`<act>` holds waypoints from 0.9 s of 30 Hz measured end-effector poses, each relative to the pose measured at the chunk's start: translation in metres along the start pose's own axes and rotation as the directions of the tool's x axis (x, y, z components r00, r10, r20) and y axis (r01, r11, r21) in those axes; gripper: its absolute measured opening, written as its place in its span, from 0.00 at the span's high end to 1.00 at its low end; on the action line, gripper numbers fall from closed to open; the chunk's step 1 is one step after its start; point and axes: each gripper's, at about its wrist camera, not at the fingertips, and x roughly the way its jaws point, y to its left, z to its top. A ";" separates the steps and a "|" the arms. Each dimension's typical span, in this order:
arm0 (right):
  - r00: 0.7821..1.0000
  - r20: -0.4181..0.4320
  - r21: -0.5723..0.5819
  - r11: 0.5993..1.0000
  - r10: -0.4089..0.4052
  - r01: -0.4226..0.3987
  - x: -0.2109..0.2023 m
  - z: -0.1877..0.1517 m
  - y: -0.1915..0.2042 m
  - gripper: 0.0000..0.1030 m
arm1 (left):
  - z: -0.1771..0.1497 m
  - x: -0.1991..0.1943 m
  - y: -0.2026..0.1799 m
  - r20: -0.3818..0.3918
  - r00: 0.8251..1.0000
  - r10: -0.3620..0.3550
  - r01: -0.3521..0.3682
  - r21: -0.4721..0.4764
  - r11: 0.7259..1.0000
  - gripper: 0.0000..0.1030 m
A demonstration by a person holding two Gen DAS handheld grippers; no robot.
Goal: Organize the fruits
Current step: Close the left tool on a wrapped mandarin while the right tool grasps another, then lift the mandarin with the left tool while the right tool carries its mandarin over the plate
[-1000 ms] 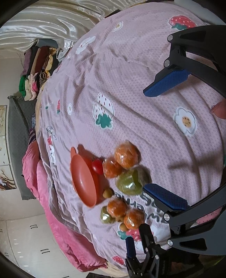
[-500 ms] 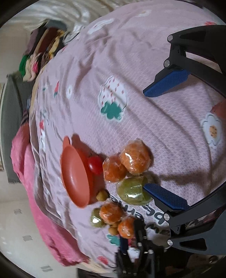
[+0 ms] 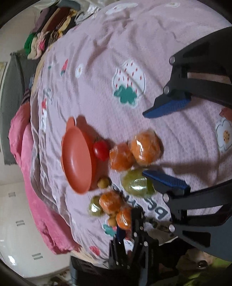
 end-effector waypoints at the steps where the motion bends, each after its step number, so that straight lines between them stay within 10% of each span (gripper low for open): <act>1: 1.000 0.002 -0.005 1.000 0.010 -0.010 0.000 0.001 0.001 0.50 | 0.000 0.000 0.001 -0.001 1.000 -0.003 0.003 0.000 1.000 0.62; 27: 0.997 0.044 -0.001 0.998 0.064 -0.064 -0.004 0.007 -0.008 0.61 | -0.001 -0.020 0.013 0.009 0.999 -0.054 0.054 -0.023 0.998 0.65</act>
